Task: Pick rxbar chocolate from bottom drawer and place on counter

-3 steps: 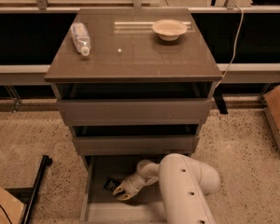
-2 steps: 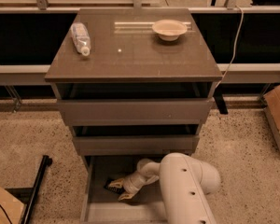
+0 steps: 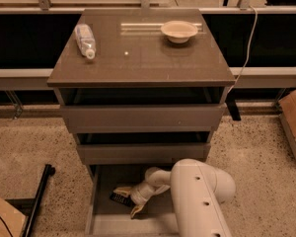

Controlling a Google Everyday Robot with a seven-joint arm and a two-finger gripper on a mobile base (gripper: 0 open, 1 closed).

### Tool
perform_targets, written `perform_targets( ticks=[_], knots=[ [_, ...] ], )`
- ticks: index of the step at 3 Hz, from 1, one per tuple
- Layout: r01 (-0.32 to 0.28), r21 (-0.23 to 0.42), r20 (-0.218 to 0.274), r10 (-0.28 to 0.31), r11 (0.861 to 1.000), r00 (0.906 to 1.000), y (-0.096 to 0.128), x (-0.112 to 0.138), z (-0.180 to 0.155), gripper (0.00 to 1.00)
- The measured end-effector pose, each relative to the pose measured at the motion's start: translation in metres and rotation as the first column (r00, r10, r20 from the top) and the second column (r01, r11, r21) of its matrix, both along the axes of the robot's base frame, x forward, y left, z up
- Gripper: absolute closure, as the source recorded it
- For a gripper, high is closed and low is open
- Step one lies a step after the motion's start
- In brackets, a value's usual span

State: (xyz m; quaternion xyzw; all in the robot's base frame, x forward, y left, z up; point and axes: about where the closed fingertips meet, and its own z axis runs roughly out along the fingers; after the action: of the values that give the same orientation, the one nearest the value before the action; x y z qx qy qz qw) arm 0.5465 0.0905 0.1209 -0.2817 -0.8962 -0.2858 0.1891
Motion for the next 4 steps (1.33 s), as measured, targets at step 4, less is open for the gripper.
perform_targets(
  ticks=[4],
  knots=[
    [-0.048, 0.006, 0.11, 0.047, 0.999, 0.9928, 0.019, 0.002, 0.045, 0.0]
  ],
)
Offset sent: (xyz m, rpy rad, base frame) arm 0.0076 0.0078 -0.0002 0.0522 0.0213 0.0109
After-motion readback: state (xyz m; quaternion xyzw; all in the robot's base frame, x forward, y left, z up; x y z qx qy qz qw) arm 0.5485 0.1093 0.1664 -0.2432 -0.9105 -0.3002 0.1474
